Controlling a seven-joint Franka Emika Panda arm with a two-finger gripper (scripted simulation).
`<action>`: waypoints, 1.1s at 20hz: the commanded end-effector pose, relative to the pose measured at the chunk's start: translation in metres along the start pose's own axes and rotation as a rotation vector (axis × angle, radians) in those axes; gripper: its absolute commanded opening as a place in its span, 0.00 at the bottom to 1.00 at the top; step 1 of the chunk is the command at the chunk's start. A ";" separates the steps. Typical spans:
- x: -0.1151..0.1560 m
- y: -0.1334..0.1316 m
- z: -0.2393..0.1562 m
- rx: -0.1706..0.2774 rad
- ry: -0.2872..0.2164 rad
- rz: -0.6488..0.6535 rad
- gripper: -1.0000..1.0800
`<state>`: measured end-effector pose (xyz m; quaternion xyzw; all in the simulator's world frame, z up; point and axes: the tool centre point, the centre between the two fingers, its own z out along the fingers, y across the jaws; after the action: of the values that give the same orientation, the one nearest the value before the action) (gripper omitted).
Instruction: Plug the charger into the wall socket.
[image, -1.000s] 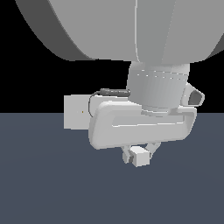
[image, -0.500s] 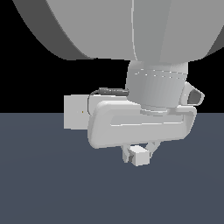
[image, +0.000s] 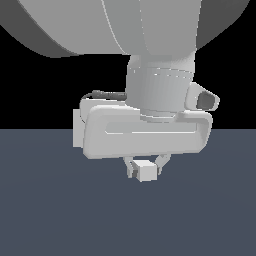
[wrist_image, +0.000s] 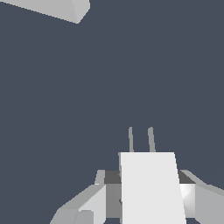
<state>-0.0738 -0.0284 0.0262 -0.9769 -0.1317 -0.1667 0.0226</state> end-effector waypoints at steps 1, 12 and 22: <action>0.004 -0.009 -0.004 -0.008 0.002 0.024 0.00; 0.026 -0.047 -0.021 -0.045 0.006 0.137 0.00; 0.044 -0.073 -0.033 -0.073 0.007 0.217 0.00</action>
<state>-0.0643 0.0463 0.0692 -0.9849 -0.0255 -0.1710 0.0063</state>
